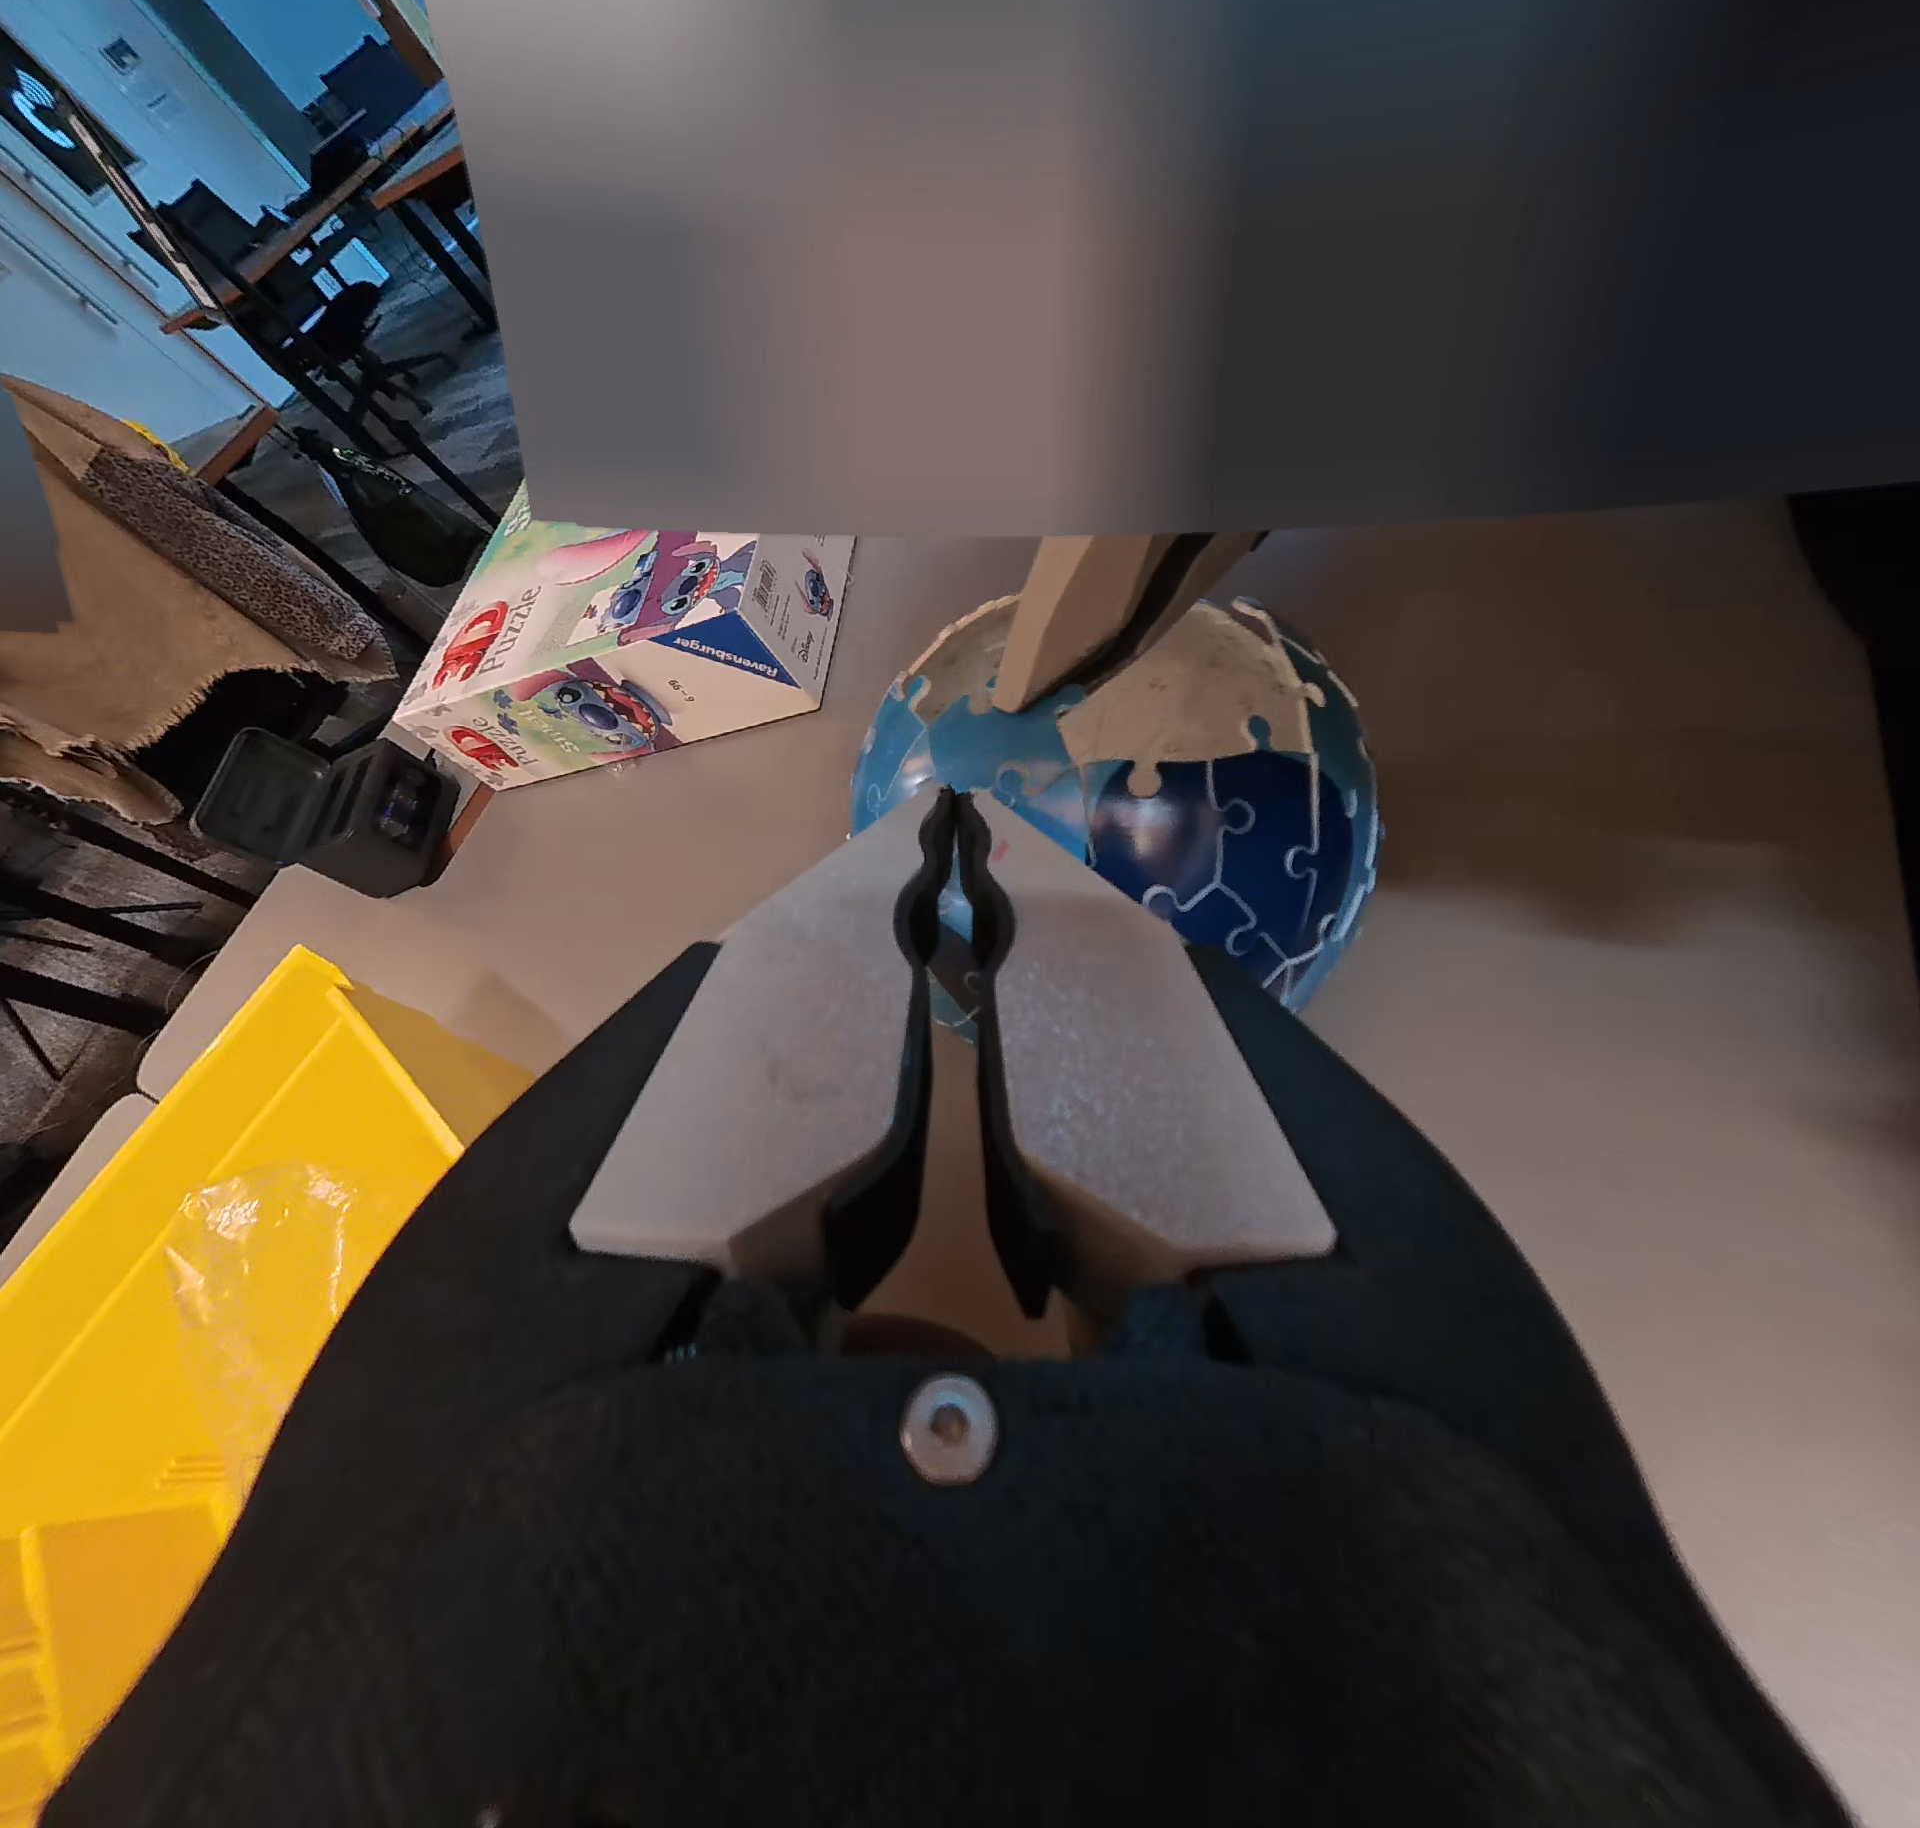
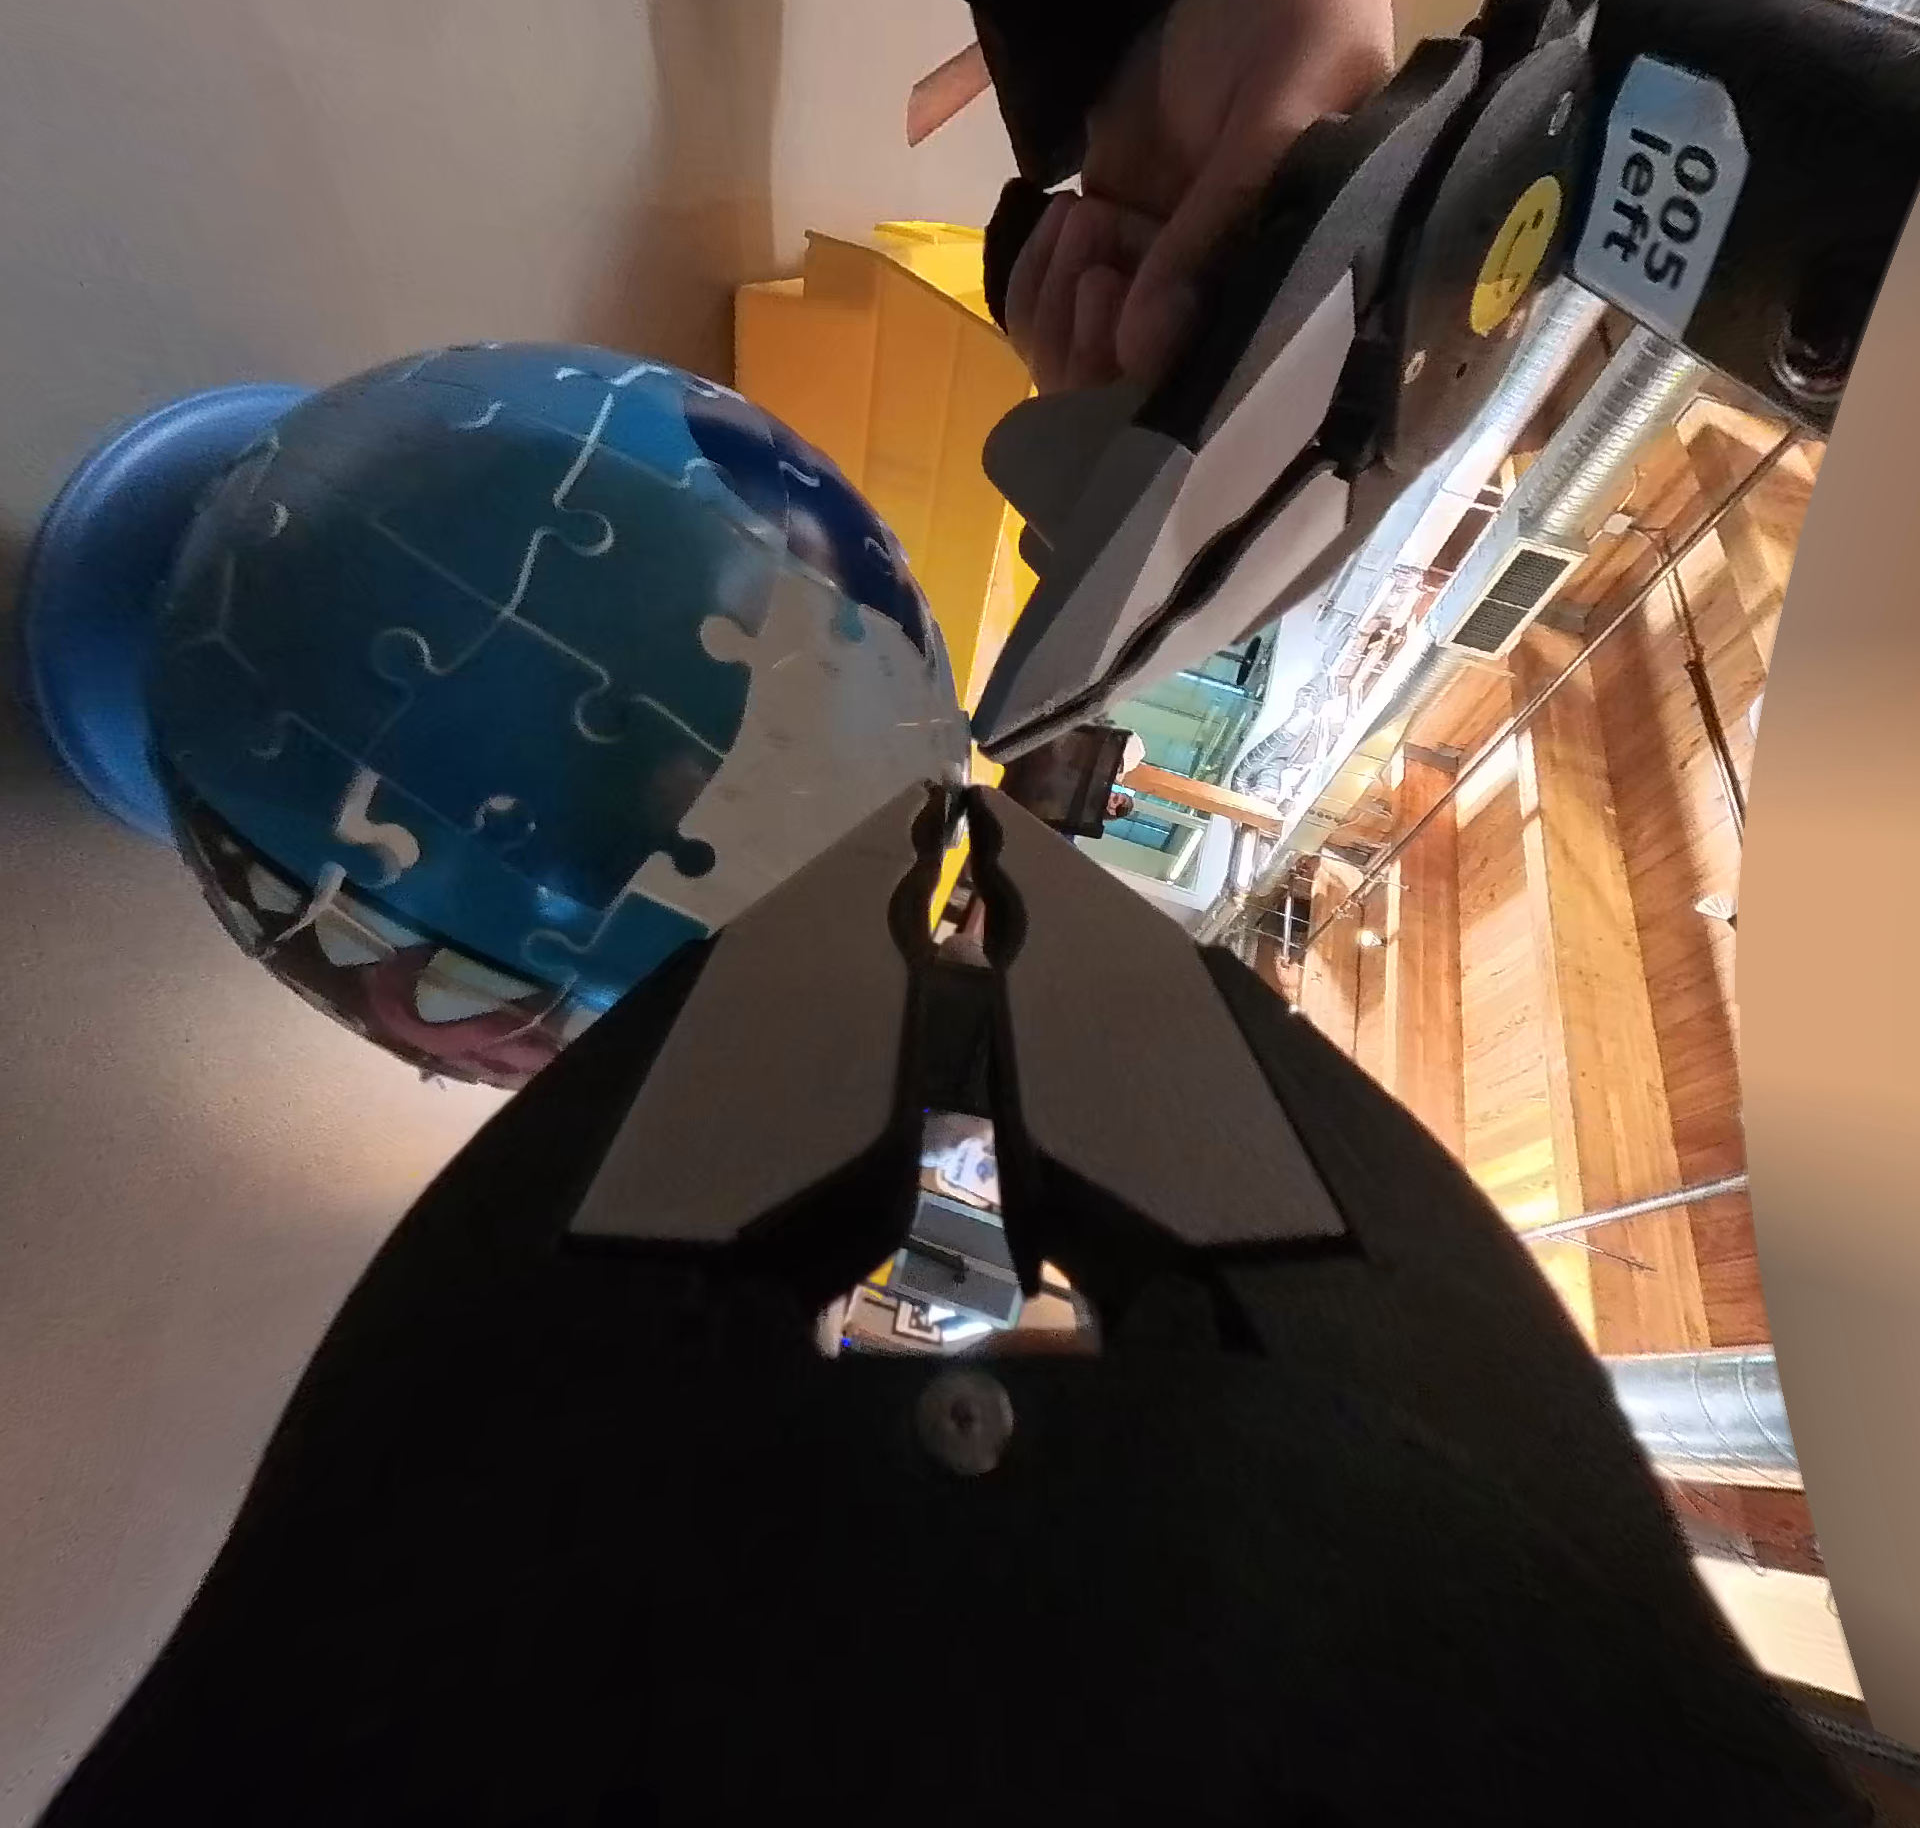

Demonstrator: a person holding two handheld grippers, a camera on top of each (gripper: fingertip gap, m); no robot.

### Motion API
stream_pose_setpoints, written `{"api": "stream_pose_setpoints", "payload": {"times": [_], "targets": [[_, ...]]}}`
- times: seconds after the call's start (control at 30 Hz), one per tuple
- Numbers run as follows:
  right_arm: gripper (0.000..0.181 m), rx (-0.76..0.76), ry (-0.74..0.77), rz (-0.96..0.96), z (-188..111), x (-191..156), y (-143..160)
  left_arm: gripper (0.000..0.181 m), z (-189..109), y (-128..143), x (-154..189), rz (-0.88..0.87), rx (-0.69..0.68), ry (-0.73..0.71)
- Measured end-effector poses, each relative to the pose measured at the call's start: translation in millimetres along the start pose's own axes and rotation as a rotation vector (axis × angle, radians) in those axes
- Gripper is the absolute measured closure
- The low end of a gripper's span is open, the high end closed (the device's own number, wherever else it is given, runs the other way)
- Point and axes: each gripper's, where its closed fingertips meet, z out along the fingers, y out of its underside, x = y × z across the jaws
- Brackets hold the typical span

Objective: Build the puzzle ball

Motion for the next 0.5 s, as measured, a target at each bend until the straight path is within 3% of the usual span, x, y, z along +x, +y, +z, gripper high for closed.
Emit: {"api": "stream_pose_setpoints", "payload": {"times": [0.5], "targets": [[0.181,-0.048,0.02,-0.046,2.2,2.1,1.5,0.181,0.3,2.7,-2.5,0.003,-0.01,-0.014]]}}
